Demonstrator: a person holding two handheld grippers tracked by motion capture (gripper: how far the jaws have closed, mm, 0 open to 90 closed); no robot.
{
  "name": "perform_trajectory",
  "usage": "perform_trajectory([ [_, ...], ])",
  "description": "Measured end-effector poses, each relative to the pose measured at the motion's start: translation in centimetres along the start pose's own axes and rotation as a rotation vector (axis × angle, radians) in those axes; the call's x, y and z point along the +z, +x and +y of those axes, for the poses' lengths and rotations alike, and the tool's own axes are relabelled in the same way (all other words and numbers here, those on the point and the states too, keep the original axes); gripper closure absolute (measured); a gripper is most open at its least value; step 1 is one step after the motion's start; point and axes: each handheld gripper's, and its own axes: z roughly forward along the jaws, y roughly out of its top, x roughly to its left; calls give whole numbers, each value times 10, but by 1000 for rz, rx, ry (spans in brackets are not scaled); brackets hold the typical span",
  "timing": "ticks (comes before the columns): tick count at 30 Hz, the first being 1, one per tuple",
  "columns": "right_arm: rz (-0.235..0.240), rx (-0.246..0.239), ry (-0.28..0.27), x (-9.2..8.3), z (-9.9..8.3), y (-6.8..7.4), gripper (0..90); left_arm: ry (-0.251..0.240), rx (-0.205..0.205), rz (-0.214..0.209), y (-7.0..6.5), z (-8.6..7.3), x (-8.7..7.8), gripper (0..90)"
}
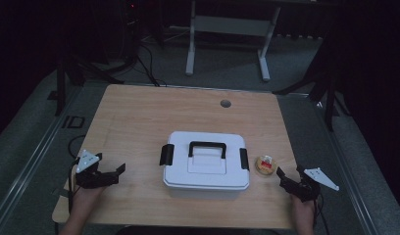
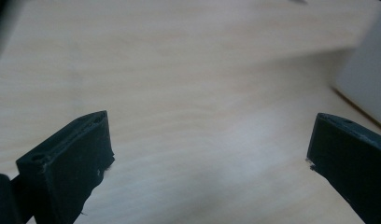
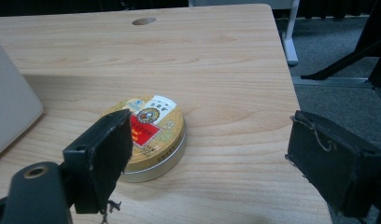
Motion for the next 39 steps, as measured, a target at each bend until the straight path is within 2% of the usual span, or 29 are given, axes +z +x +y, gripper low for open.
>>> perform_trajectory([
  [1, 0, -1, 0, 0, 0, 0, 137, 24, 13, -12, 1, 2, 0, 0],
  [2, 0, -1, 0, 0, 0, 0, 137, 24, 13, -12, 1, 2, 0, 0],
  [5, 1, 2, 4, 0, 0, 0, 137, 139, 50, -113, 10, 10, -1, 0],
  [6, 1, 0, 4, 0, 0, 0, 137, 139, 50, -113, 10, 10, -1, 0],
  [7, 1, -1, 6, 0, 0, 0, 137, 150, 90, -159, 13, 14, -4, 0],
  [8, 1, -1, 6, 0, 0, 0, 137, 150, 90, -159, 13, 14, -4, 0],
  [9, 1, -3, 6, 0, 0, 0, 137, 184, 134, -187, 16, 18, -7, 0],
  [10, 1, -2, 6, 0, 0, 0, 137, 203, 145, -217, 17, 19, -7, 0],
  [11, 1, -2, 6, 0, 0, 0, 137, 203, 145, -217, 17, 19, -7, 0],
  [12, 1, -2, 6, 0, 0, 0, 137, 251, 185, -247, 18, 22, -7, 0],
  [13, 1, -2, 6, 0, 0, 0, 137, 270, 203, -249, 19, 23, -7, 0],
  [14, 0, -3, 7, 0, 0, 0, 137, 270, 203, -249, 19, 23, -7, 0],
  [15, 0, -4, 7, 0, 0, 1, 137, 310, 235, -285, 19, 26, -6, 0],
  [17, 0, -4, 7, 0, 0, 1, 137, 319, 250, -274, 19, 27, -6, 0],
  [18, 0, -3, 7, 0, 0, 0, 137, 344, 271, -294, 18, 30, -5, 0],
  [19, 0, -3, 7, 0, 0, 0, 137, 344, 271, -294, 18, 30, -5, 0],
  [20, 0, -3, 7, 0, 0, 1, 137, 355, 291, -279, 16, 31, -4, 0],
  [21, -1, -3, 7, 0, 0, 1, 137, 373, 302, -289, 15, 32, -4, 0],
  [22, 0, -4, 7, 0, 0, 1, 137, 392, 332, -280, 13, 35, -3, 0],
  [23, 0, -4, 7, 1, 0, 1, 137, 405, 351, -290, 11, 37, -2, 0],
  [25, -1, -2, 7, 0, 0, 1, 137, 419, 389, -280, 8, 39, -2, 0],
  [26, 0, -2, 7, 0, 0, 0, 137, 430, 396, -295, 7, 40, -2, 20],
  [31, 1, -2, 7, 1, 0, 0, 137, 478, 458, -289, 2, 45, 0, 21],
  [32, 1, -3, 7, 1, 0, 0, 137, 490, 462, -306, 1, 46, 1, 21],
  [33, -1, -2, 7, 0, 0, 1, 137, 522, 488, -310, -1, 49, 2, 21],
  [34, -1, -1, 7, 0, 0, 0, 137, 538, 496, -322, -2, 49, 3, 21],
  [36, -1, -2, 7, 0, 0, 0, 137, 567, 539, -310, -6, 51, 4, 25],
  [37, -1, -2, 7, 0, 0, 1, 137, 579, 545, -316, -7, 52, 5, 26],
  [39, -1, -3, 8, 0, 0, 1, 137, 597, 570, -301, -9, 56, 5, 26],
])
